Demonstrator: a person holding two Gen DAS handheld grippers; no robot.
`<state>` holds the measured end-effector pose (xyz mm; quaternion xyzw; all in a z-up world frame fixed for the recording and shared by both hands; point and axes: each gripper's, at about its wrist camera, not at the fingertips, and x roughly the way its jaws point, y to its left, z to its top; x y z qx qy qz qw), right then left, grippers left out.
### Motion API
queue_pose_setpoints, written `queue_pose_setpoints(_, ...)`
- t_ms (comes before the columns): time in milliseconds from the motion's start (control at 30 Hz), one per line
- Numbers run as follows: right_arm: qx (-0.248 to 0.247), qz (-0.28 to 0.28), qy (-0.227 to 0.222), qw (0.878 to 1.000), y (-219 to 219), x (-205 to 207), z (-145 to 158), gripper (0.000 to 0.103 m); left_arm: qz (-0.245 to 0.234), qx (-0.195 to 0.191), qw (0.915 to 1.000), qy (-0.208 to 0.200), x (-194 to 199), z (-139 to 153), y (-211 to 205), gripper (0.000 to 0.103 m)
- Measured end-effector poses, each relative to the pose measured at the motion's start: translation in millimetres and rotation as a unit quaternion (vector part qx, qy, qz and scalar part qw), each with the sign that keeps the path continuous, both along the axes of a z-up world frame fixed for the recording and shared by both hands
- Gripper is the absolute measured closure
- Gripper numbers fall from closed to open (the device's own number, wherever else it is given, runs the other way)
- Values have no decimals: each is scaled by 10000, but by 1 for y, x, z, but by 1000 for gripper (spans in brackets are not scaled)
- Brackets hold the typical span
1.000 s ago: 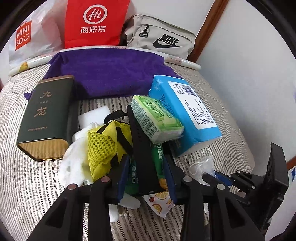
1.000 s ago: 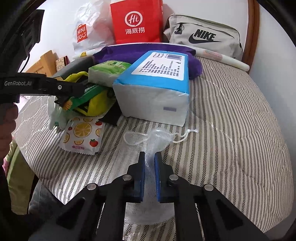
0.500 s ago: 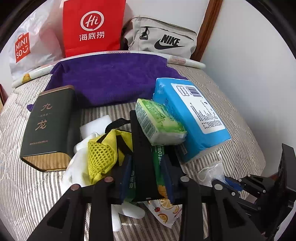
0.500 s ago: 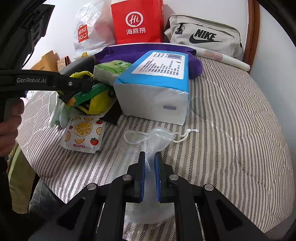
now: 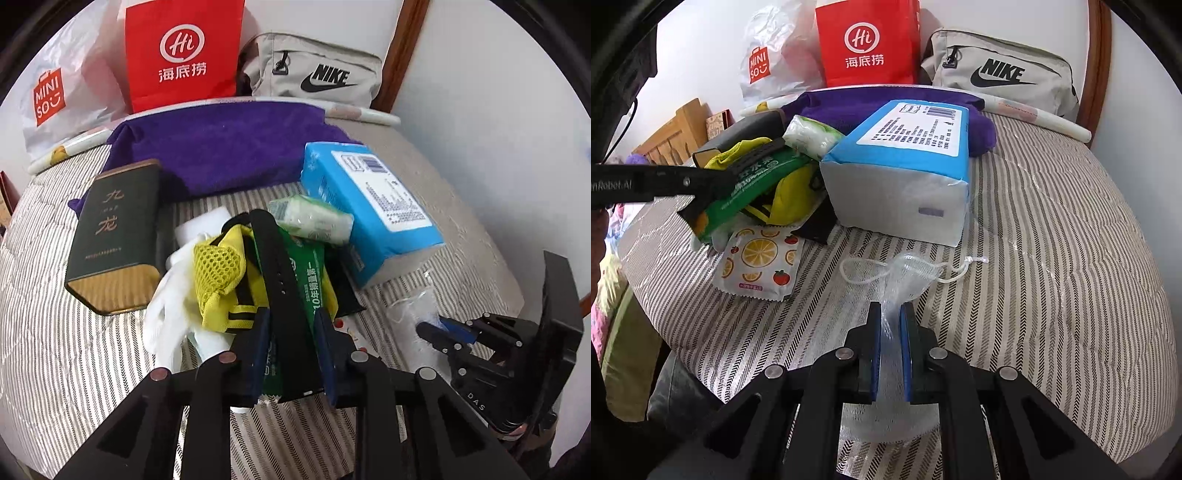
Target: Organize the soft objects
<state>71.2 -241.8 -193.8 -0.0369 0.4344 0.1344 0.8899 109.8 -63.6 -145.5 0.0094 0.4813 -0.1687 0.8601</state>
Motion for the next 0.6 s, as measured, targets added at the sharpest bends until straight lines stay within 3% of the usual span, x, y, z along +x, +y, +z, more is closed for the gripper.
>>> queue_pose_setpoints(200,-22,7,19,10000,0,-2,0,93,122,126,9998,-83,10,5,-5,76)
queue_pose_setpoints(400,6,0,24,10000,0,-2,0,93,236,347,9991,66,23,-7,-13,74)
queue_pose_setpoints(600,1,-5,-2,10000,1,-2,-1,93,154,864,9960,-140,16,-14,-31,68)
